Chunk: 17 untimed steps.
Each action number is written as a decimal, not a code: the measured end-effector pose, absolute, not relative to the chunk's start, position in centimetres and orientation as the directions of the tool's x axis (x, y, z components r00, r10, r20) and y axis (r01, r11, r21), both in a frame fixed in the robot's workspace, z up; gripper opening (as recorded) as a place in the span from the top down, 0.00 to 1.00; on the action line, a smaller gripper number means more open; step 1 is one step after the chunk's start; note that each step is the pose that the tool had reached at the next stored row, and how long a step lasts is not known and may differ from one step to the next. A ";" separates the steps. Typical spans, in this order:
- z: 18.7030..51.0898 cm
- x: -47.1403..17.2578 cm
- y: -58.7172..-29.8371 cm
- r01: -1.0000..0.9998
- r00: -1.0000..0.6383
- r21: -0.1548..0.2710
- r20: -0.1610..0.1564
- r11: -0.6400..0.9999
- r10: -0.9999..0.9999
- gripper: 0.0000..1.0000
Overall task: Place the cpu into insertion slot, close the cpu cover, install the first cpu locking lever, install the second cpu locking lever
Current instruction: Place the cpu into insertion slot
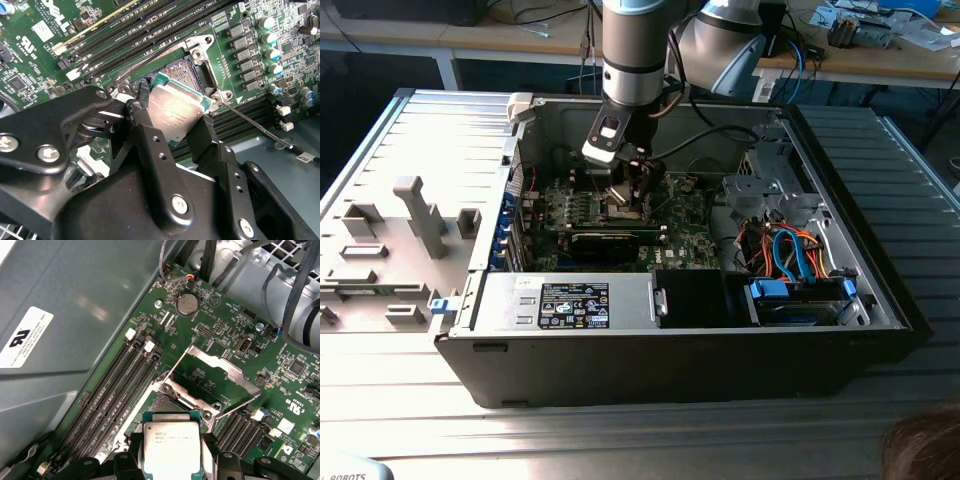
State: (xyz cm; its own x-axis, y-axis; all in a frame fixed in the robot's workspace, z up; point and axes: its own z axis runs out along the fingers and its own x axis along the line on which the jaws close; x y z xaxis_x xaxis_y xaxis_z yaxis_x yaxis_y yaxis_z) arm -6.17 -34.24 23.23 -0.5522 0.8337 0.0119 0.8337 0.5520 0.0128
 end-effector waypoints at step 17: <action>23.1 -6.2 -34.2 0.842 -0.540 0.013 0.012 0.540 0.842 0.45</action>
State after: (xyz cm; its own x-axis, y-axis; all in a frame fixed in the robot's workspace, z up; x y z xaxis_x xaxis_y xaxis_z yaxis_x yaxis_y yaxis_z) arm -6.17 -34.24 23.08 -0.5397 0.8418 0.0119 0.8419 0.5396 0.0128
